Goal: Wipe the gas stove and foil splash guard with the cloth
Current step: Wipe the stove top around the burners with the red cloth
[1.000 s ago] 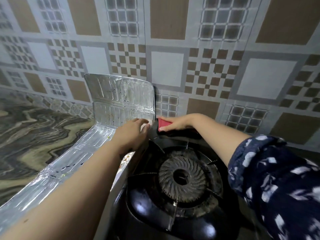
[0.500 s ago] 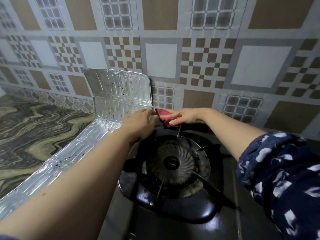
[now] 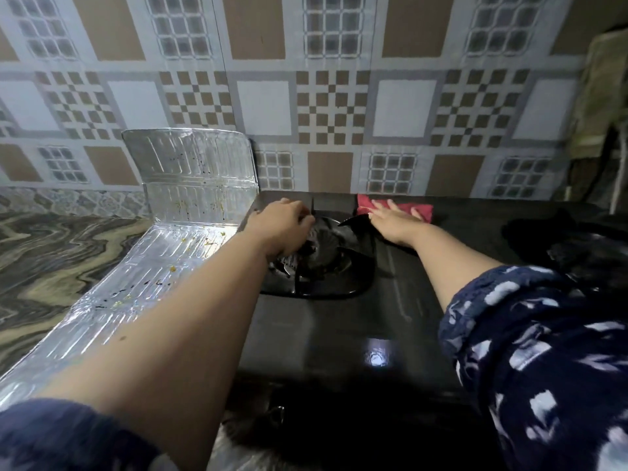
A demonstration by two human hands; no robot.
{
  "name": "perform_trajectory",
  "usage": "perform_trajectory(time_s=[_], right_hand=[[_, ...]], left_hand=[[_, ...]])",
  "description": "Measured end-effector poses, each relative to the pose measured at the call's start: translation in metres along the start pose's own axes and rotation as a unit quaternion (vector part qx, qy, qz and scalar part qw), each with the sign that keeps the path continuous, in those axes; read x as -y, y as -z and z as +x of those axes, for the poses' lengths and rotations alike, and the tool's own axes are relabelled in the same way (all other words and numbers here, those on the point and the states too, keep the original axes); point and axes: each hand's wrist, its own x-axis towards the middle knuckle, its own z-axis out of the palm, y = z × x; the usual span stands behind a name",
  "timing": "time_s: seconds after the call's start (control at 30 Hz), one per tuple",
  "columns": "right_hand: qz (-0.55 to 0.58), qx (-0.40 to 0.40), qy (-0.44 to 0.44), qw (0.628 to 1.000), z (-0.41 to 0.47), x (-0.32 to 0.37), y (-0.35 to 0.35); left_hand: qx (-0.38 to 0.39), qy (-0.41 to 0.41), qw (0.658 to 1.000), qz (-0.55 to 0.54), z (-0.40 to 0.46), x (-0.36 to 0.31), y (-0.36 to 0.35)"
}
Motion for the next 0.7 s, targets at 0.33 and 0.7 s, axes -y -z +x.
perform_trajectory(time_s=[0.33,0.7], right_hand=[[-0.025,-0.053,-0.089,0.994,-0.157,0.029,-0.04],[-0.008,-0.096,-0.041,0.994,-0.235,0.129,-0.078]], left_hand=[[-0.023,-0.03,0.999,-0.031,-0.119,0.016,0.0],[0.016,0.043,0.997,-0.058,-0.199,0.065,0.027]])
